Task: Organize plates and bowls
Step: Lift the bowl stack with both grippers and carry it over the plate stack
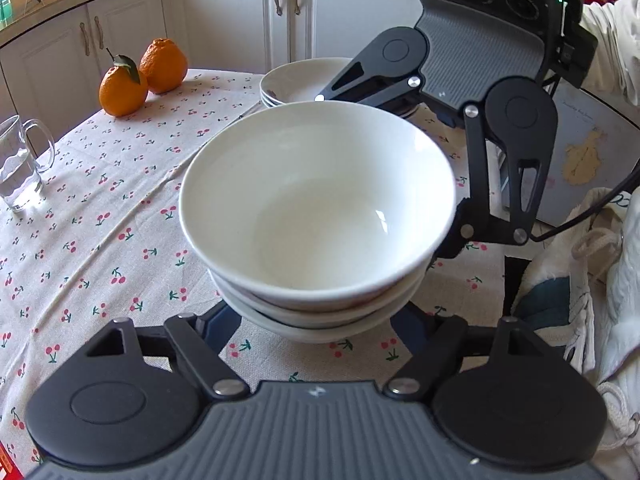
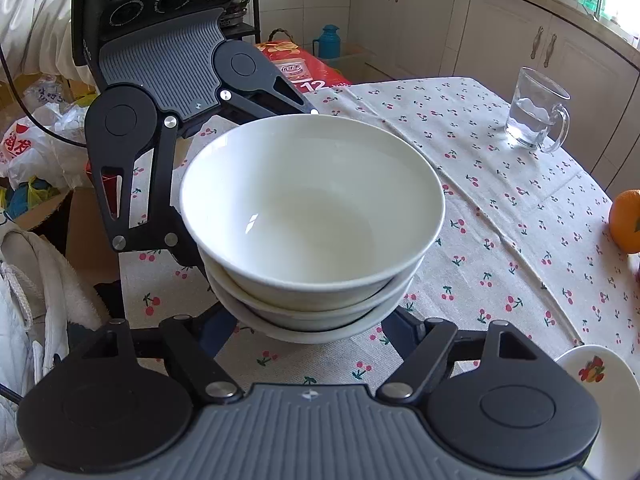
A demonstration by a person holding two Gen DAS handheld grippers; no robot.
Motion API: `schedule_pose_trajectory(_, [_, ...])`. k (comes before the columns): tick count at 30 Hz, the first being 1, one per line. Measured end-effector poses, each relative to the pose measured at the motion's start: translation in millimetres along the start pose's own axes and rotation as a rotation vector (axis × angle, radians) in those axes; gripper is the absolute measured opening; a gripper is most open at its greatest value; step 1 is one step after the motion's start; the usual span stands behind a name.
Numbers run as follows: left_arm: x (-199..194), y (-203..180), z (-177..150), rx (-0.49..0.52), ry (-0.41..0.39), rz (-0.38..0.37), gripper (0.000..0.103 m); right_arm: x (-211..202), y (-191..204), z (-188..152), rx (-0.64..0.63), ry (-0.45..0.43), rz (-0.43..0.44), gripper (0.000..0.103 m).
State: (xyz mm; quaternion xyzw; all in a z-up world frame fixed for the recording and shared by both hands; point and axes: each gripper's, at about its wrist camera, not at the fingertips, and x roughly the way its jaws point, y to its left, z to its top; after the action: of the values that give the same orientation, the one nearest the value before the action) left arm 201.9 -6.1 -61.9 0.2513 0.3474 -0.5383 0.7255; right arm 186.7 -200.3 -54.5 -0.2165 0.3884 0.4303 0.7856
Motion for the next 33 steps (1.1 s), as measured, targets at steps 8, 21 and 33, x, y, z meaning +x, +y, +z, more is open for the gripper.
schedule_pose_trajectory(8, [-3, -8, 4, 0.021, -0.007, 0.031, 0.081, -1, 1, 1, 0.005, 0.008, -0.016, 0.082])
schedule_pose_trajectory(21, [-3, -27, 63, 0.112, -0.07, 0.023, 0.081, -57, -19, -14, 0.056, -0.029, -0.053, 0.082])
schedule_pose_trajectory(33, [45, -28, 133, 0.209, -0.118, -0.05, 0.081, -112, -62, -52, 0.117, -0.012, -0.183, 0.082])
